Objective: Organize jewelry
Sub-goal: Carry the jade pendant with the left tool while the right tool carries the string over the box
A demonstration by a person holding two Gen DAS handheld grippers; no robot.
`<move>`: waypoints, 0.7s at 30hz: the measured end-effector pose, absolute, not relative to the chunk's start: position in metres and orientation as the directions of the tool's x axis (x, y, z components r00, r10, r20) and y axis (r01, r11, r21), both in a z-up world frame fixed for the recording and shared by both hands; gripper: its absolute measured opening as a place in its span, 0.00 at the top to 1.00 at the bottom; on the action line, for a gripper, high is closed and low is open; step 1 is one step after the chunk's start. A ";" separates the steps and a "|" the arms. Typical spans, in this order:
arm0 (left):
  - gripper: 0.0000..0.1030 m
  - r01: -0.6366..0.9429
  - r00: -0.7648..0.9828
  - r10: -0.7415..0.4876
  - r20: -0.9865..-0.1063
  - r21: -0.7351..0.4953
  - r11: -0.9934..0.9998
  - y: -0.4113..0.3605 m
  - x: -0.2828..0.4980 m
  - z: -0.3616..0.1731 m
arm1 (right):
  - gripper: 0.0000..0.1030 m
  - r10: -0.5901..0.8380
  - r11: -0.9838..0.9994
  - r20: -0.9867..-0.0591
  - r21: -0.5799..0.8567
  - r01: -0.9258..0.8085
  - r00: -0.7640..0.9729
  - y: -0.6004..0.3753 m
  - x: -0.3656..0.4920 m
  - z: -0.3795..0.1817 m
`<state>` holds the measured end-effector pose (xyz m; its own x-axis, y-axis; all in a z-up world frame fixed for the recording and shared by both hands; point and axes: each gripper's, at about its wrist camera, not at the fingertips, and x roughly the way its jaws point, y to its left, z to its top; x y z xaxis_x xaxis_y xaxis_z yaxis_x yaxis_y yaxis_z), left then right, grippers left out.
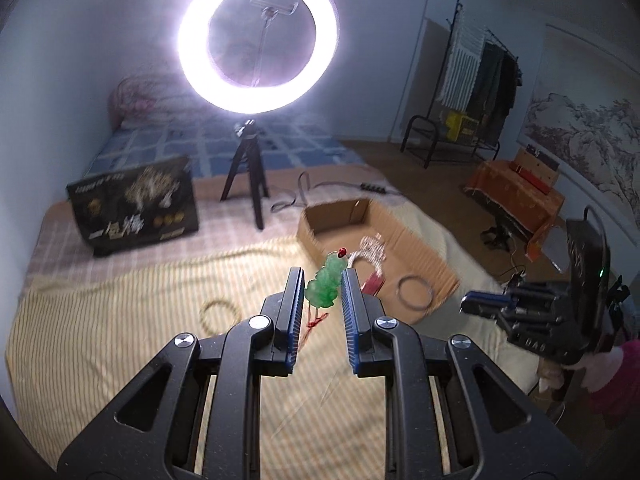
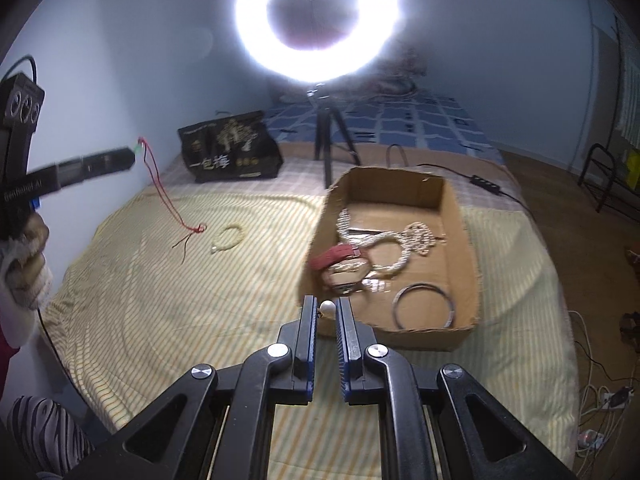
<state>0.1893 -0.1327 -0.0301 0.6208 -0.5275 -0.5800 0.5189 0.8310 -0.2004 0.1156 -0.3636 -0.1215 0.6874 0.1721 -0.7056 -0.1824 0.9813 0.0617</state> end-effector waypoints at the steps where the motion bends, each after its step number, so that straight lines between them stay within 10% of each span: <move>1: 0.83 0.524 0.621 -0.532 -0.575 -0.200 0.828 -0.138 0.193 -0.026 | 0.93 0.167 0.983 -0.703 0.061 -0.175 0.691 -0.368 0.117 -0.120; 21: 0.83 0.607 0.591 -0.597 -0.543 -0.187 0.772 -0.248 0.257 -0.013 | 0.93 0.117 0.993 -0.706 0.064 -0.101 0.699 -0.420 0.156 -0.137</move>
<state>0.2571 -0.2478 -0.0134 0.5910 -0.5967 -0.5428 0.6074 0.7720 -0.1874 0.1562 -0.4199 -0.1374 0.6987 0.1170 -0.7058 -0.1014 0.9928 0.0642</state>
